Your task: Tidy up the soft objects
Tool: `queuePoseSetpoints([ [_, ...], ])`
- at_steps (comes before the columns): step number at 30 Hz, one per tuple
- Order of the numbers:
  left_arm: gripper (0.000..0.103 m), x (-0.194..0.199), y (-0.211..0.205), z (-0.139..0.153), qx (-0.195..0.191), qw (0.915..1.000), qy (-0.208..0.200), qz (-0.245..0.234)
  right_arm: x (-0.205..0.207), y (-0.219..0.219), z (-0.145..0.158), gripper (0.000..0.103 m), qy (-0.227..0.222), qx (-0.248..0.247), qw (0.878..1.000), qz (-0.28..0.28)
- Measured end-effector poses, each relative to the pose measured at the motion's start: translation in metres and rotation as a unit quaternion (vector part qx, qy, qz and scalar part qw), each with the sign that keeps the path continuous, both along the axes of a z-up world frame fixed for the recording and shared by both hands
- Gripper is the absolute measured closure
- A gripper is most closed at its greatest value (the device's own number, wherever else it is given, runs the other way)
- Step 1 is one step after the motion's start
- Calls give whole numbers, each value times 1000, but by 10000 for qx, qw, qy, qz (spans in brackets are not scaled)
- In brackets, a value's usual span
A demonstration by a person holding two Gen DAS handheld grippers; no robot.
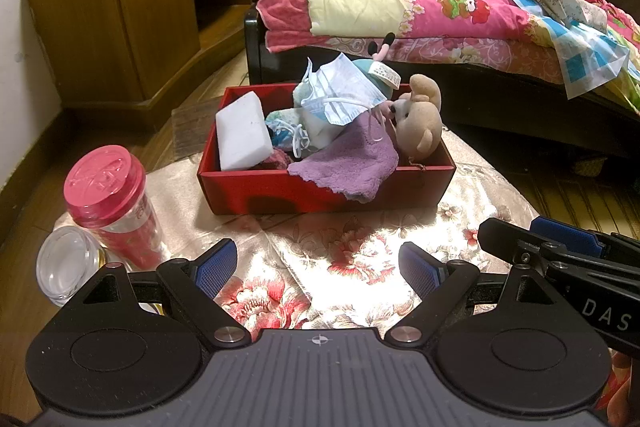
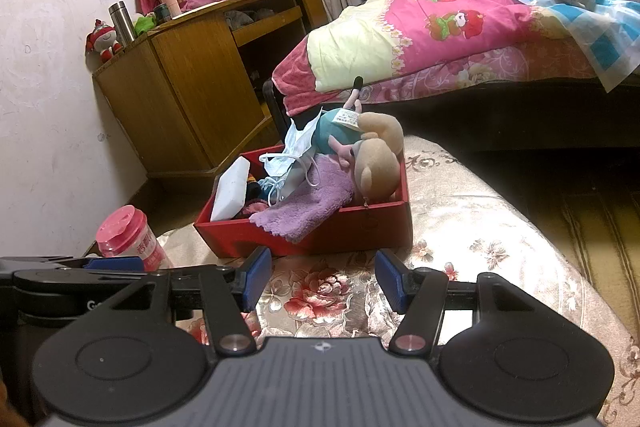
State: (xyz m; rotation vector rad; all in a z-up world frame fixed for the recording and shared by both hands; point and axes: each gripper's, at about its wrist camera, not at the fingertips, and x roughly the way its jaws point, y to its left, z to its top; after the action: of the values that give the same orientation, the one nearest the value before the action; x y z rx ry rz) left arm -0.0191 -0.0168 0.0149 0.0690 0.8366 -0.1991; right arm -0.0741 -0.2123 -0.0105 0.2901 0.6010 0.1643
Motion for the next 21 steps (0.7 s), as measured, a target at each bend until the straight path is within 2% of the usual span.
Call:
queuePoseSetpoints([
  [21, 17, 1, 0, -5, -8, 10000, 47, -2, 1, -1, -2, 69, 26, -49, 10000, -32],
])
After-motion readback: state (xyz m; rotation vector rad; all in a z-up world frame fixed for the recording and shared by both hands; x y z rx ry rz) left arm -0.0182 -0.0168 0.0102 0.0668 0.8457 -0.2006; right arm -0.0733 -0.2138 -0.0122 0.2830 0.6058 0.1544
